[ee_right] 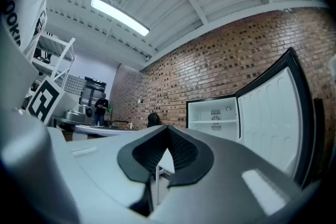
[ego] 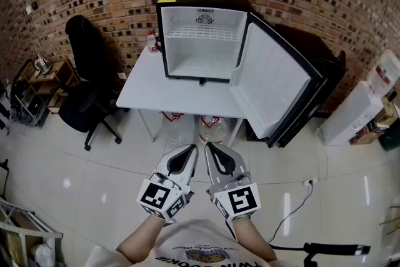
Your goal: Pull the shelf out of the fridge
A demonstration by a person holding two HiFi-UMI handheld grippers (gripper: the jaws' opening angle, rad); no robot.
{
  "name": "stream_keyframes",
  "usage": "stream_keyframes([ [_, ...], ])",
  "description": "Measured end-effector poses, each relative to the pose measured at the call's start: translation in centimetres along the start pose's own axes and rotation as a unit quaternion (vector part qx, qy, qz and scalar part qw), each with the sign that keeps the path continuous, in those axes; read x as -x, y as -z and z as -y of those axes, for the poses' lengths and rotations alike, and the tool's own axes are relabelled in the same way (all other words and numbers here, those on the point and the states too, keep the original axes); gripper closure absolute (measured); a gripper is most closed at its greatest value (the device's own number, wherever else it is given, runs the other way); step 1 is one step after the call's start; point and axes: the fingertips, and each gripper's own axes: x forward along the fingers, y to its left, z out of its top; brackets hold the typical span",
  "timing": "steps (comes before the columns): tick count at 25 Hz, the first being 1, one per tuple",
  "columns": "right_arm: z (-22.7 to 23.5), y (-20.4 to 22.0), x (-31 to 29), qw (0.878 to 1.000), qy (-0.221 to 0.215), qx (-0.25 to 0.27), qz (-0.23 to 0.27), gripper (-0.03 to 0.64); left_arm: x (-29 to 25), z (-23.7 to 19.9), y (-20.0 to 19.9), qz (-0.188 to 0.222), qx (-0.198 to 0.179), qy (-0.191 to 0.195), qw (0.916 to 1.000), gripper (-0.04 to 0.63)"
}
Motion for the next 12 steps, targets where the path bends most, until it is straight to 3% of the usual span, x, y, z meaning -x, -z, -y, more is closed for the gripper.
stream_keyframes([
  [12,4.4,-0.4,1.4,1.000,-0.014,0.008,0.002,0.612,-3.8,2.9,0.1,-0.011,-0.006,-0.011,0.9999,0.594],
])
